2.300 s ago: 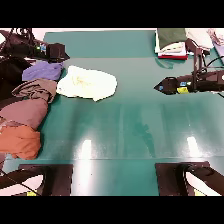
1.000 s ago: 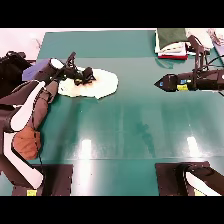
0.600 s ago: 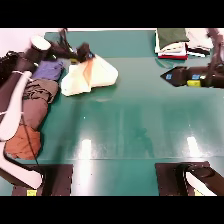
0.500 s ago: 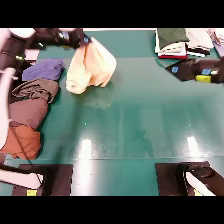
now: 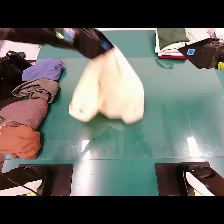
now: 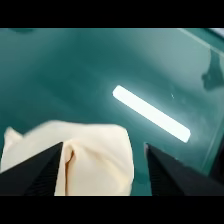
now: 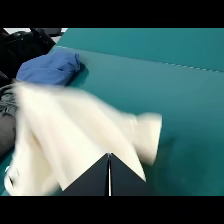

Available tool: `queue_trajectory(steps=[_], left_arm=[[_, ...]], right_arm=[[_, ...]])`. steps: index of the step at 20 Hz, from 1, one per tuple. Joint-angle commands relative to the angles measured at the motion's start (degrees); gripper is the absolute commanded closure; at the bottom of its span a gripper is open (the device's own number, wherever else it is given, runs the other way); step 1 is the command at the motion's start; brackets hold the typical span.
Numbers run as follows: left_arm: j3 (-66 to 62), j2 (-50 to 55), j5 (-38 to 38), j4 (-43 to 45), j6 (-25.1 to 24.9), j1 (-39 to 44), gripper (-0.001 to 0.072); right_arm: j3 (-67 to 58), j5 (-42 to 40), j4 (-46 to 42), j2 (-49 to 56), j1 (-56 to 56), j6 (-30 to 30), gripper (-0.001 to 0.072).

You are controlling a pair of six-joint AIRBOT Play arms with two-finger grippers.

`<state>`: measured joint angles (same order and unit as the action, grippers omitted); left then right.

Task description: Fold the shirts.

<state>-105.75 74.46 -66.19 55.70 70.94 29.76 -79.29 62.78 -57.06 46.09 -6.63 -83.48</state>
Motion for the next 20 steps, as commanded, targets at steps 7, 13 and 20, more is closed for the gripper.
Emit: queue_trajectory(steps=[7, 13, 20], left_arm=[[14.32, -0.96, -7.26, 15.69, 8.79, -12.55, 0.0095], [39.3, -0.09, 3.26, 15.39, 10.29, -28.72, 0.0095], [42.84, 8.81, 6.67, 1.77, 4.39, -32.89, 0.0095]], right_arm=[[-0.37, 0.57, 0.33, -0.09, -0.07, 0.0, 0.0695], [-0.37, 1.29, 0.42, -0.09, -0.07, 0.0, 0.0695], [-0.37, 1.9, 0.48, -0.09, -0.07, -0.04, 0.0695]])
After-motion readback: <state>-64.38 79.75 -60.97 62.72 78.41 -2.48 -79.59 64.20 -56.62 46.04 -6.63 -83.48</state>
